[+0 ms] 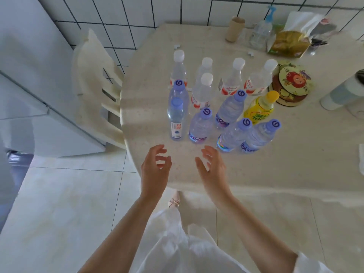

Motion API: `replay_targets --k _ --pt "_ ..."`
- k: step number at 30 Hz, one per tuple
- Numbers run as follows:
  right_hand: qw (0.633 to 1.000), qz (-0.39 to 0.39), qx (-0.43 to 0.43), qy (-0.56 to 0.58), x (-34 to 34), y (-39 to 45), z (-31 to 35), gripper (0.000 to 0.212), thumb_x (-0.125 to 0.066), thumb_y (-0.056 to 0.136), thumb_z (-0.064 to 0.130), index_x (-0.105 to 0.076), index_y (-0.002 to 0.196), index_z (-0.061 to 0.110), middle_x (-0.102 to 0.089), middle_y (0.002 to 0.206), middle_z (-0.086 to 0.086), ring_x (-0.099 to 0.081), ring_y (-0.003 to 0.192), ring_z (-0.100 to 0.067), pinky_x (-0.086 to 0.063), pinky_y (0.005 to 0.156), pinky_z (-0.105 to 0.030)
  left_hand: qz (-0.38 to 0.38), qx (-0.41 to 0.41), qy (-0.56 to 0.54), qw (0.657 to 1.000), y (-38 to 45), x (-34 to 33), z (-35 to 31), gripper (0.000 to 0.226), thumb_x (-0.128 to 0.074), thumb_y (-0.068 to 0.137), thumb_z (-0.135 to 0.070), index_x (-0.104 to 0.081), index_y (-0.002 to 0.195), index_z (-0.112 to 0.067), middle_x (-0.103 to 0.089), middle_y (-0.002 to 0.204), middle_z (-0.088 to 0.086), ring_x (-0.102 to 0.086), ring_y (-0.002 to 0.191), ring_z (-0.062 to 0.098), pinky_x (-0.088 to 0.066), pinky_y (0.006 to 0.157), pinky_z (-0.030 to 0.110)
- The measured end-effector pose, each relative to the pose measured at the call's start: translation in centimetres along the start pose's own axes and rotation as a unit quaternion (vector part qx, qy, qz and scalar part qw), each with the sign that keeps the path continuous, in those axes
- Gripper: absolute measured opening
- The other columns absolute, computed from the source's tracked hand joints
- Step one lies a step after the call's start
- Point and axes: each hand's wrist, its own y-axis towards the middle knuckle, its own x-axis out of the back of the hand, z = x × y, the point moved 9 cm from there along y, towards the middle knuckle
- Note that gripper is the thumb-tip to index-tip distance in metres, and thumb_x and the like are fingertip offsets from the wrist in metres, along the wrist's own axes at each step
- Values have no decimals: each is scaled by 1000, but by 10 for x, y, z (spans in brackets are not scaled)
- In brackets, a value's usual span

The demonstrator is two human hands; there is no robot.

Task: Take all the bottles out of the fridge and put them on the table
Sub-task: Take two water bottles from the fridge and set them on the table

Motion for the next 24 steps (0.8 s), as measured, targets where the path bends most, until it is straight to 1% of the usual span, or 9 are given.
replay_targets --k 2,6,10,11,15,18,21,24 --pt "999 20 27 -9 4 -21 1 40 -60 92 26 -46 128 20 -59 121 1 -56 113 -11 -45 100 -39 -18 -1 7 1000 -31 8 3 29 -63 89 -11 -57 116 -22 -65 102 -9 -61 84 1 -50 68 10" --pt "992 80 93 -34 9 -74 5 35 -58 93 24 -48 126 18 -62 115 2 -59 108 -12 -46 96 -31 -60 -9 19 998 -109 28 12 28 -61 90 -10 -57 115 -23 -65 97 -10 -62 81 2 -49 67 12" --pt "979 139 137 -53 8 -125 8 34 -57 94 25 -49 125 16 -62 118 2 -59 109 -9 -41 90 -13 -90 11 47 995 -182 51 28 29 -61 90 -11 -58 115 -26 -63 100 -12 -61 83 2 -50 67 14" --pt "976 155 140 -56 7 -137 7 33 -57 94 26 -49 125 17 -62 117 3 -58 109 -8 -41 89 -11 -100 20 51 994 -198 58 32 29 -61 90 -11 -58 114 -27 -63 100 -13 -61 82 1 -50 67 13" --pt "961 223 151 -59 -12 -183 11 31 -56 94 28 -51 124 19 -61 115 9 -57 109 -5 -45 95 -22 -153 63 47 985 -259 94 52 28 -61 89 -11 -60 112 -28 -65 97 -13 -62 81 1 -48 66 9" --pt "947 263 173 -67 -32 -209 19 29 -55 95 29 -51 123 22 -60 114 12 -56 112 -6 -45 99 -27 -196 96 35 975 -292 123 66 30 -61 89 -9 -58 107 -33 -67 92 -12 -62 80 1 -48 65 9" --pt "928 313 185 -75 -63 -237 32 29 -54 95 30 -50 123 23 -61 117 10 -55 114 -6 -45 100 -28 -245 119 41 961 -323 157 80 33 -62 89 -8 -55 103 -37 -67 86 -13 -62 79 1 -49 64 9" --pt "906 363 201 -78 -100 -269 47 32 -54 96 29 -49 126 22 -61 118 9 -54 114 -3 -43 101 -25 -294 141 33 945 -351 193 98 32 -63 88 -5 -56 104 -32 -66 83 -12 -62 78 1 -49 63 7"
